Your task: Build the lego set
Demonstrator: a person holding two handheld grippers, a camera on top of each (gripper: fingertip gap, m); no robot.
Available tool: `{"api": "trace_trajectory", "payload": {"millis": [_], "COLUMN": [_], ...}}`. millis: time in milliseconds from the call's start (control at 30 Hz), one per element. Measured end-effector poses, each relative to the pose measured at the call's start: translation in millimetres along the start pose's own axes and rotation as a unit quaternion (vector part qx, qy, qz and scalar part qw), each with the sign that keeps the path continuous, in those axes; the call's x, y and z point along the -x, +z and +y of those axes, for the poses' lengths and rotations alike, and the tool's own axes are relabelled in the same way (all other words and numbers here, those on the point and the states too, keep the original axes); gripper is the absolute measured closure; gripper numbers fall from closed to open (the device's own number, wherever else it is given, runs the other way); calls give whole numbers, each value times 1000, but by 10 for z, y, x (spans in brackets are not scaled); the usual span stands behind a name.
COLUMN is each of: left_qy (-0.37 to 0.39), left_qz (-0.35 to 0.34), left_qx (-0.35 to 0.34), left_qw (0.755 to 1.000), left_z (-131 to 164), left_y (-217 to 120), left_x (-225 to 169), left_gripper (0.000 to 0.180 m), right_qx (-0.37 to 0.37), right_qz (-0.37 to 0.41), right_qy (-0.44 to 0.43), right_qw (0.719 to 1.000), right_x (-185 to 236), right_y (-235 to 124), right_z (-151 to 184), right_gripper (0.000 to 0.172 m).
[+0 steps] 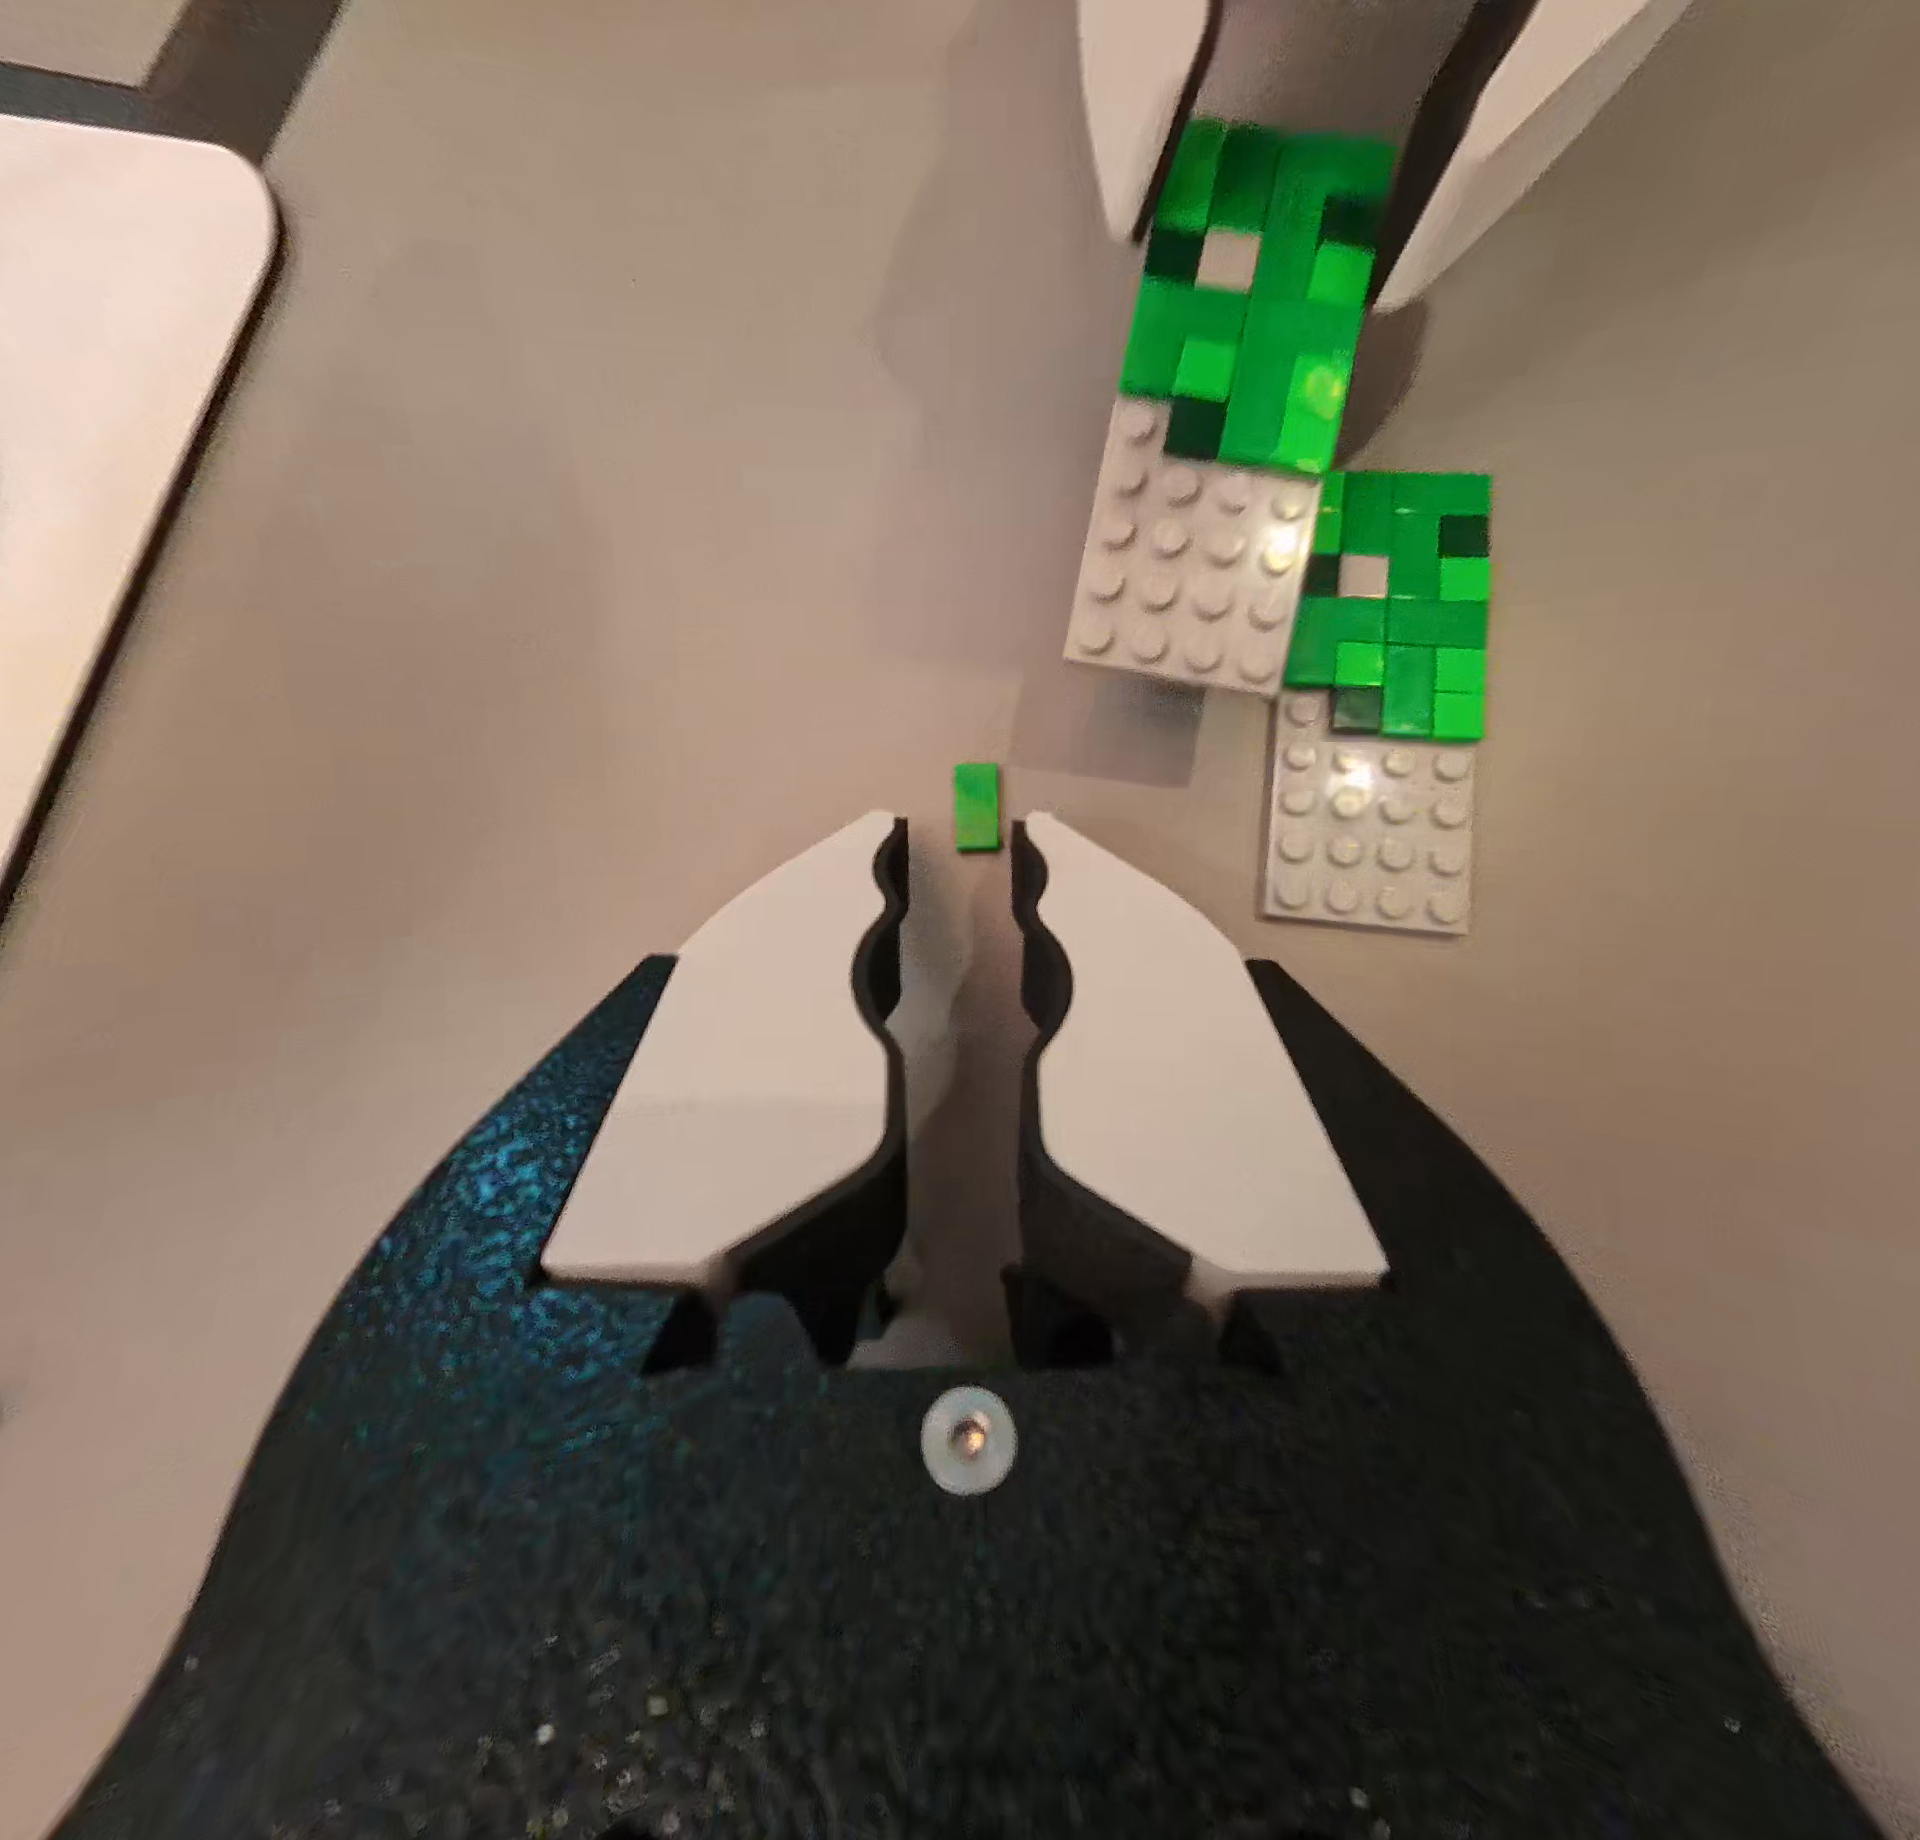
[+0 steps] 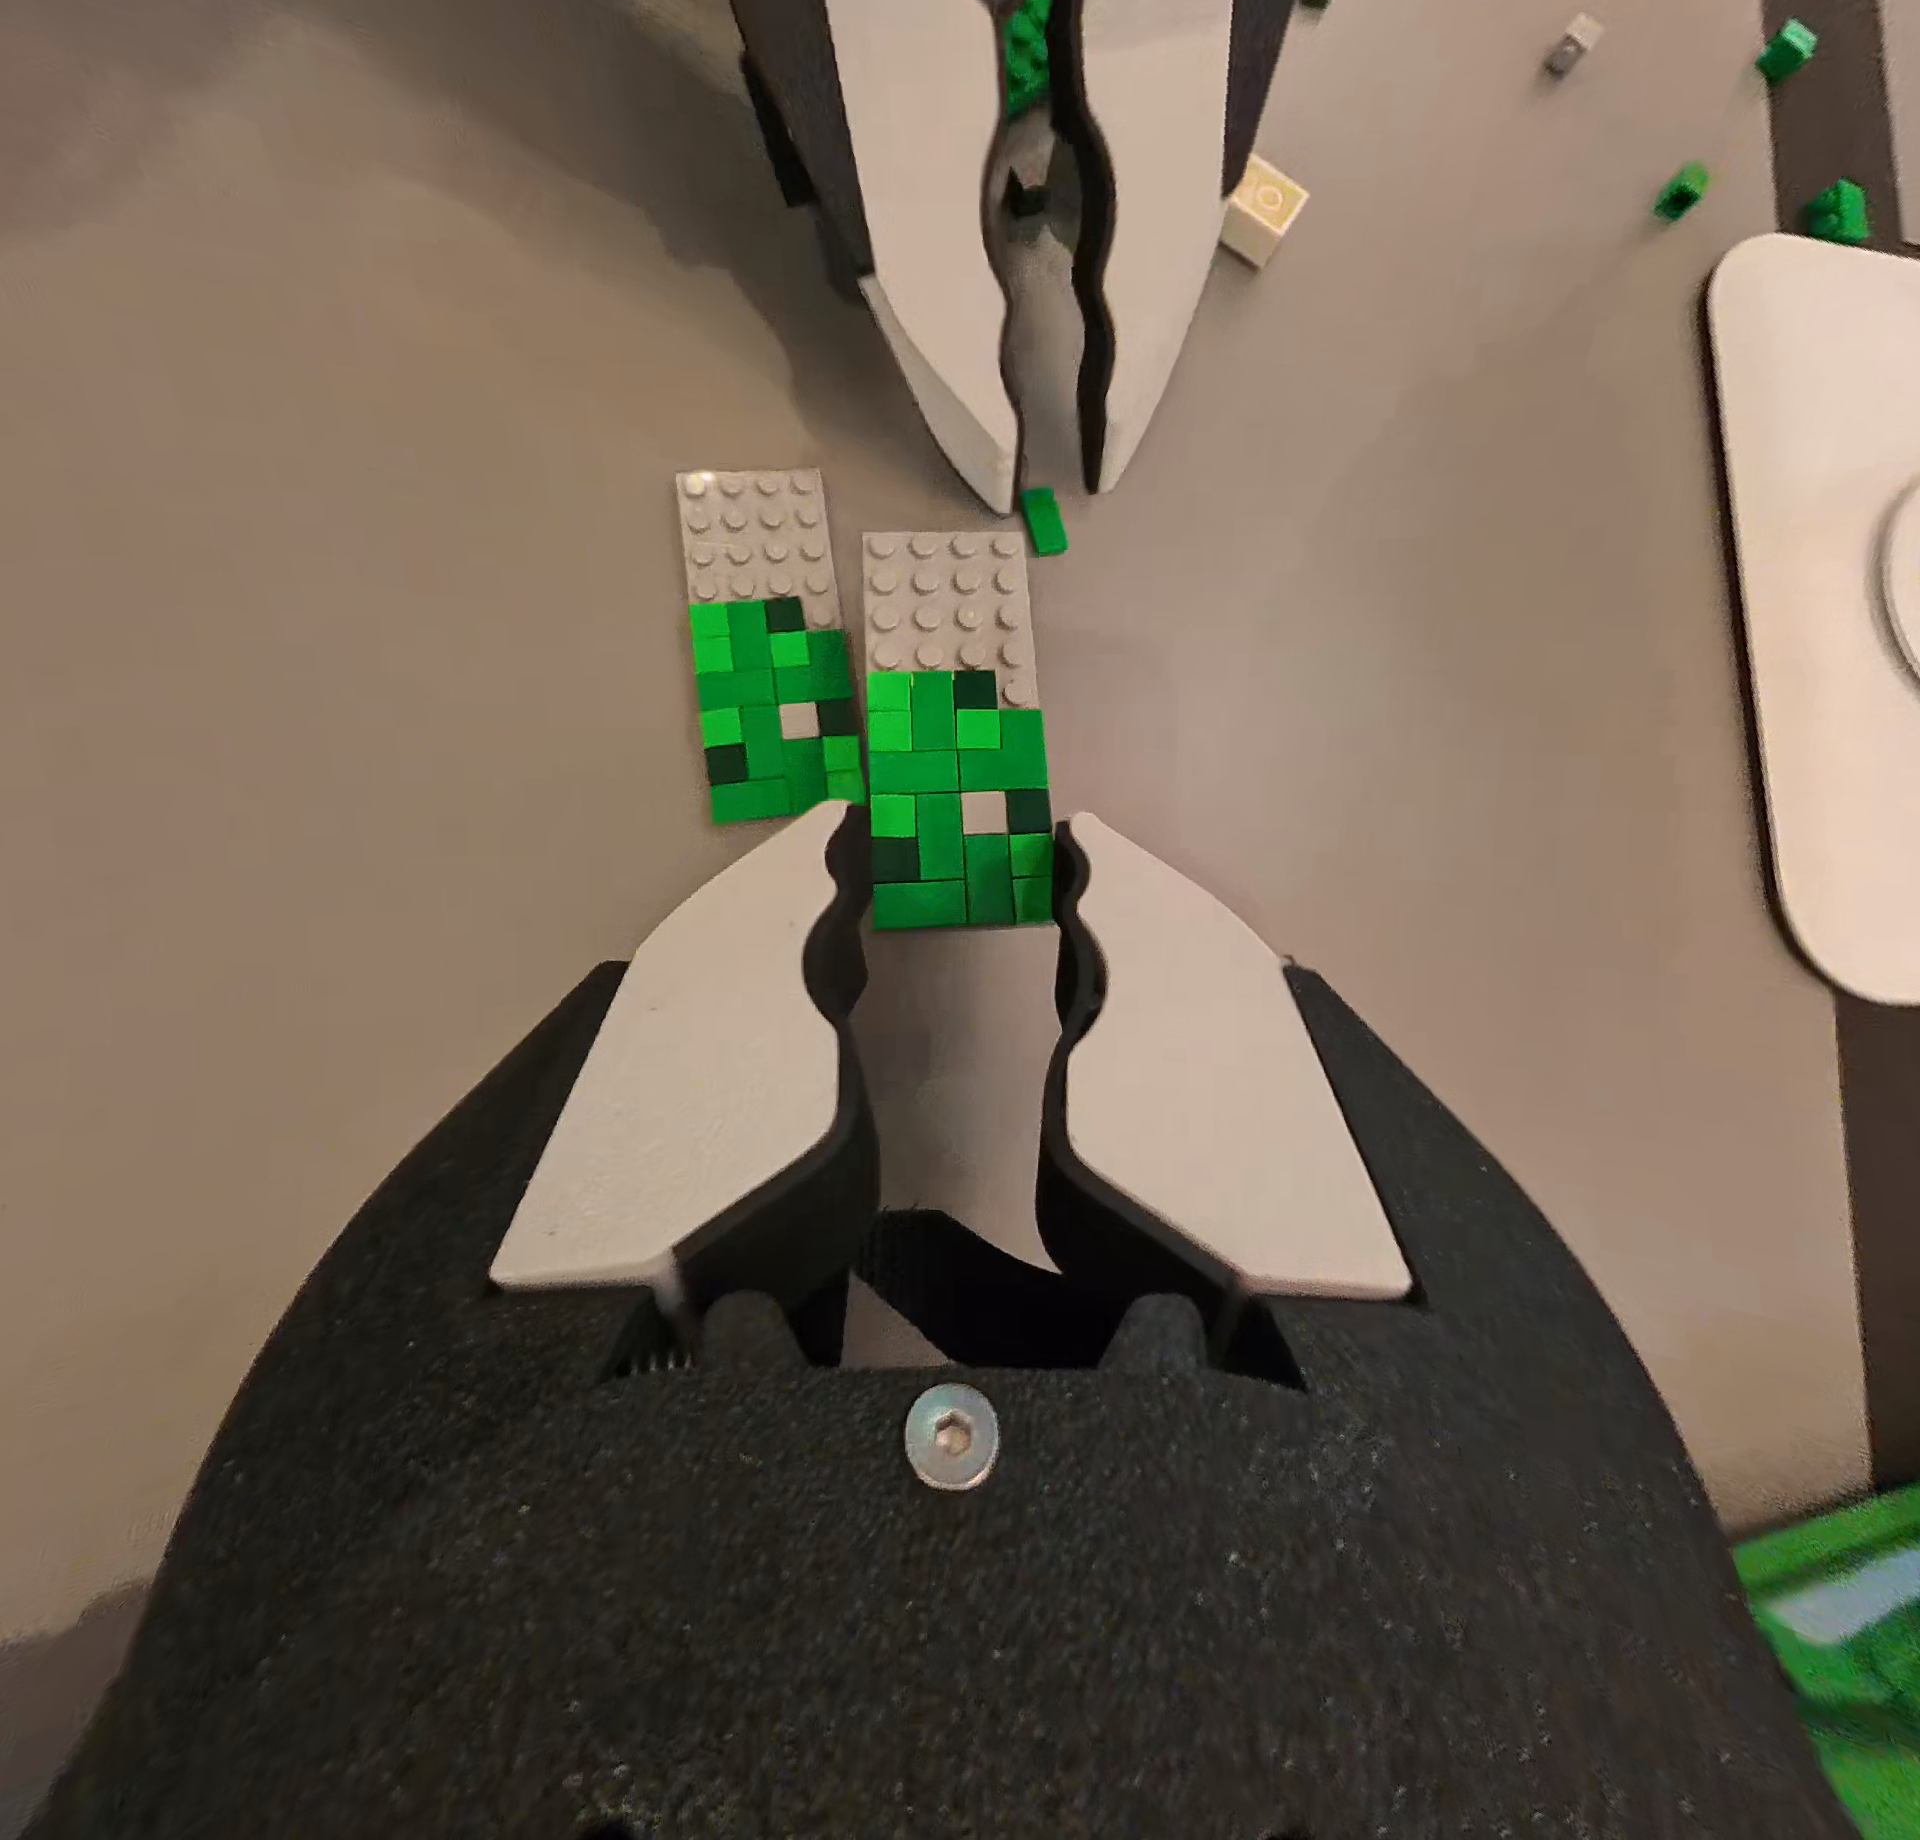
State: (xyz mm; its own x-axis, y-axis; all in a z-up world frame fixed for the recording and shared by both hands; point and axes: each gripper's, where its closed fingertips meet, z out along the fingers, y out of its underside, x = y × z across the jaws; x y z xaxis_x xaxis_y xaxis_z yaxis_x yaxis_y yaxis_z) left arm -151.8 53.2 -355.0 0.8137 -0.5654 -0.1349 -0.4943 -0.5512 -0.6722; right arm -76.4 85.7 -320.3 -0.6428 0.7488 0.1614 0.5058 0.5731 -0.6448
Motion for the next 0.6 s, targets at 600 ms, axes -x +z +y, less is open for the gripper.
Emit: {"api": "trace_trajectory", "payload": {"millis": [600], "left_qy": [35], "left_qz": [53], "left_qx": [75], "left_qw": [995], "left_z": [-29], "left_y": [55], "left_x": [-88], "left_gripper": [174], "right_qx": [-60], "right_qz": [37], "right_qy": [64], "right_qw": [995], "right_x": [418], "right_y": [-3], "right_z": [-2], "right_gripper": [139]}}
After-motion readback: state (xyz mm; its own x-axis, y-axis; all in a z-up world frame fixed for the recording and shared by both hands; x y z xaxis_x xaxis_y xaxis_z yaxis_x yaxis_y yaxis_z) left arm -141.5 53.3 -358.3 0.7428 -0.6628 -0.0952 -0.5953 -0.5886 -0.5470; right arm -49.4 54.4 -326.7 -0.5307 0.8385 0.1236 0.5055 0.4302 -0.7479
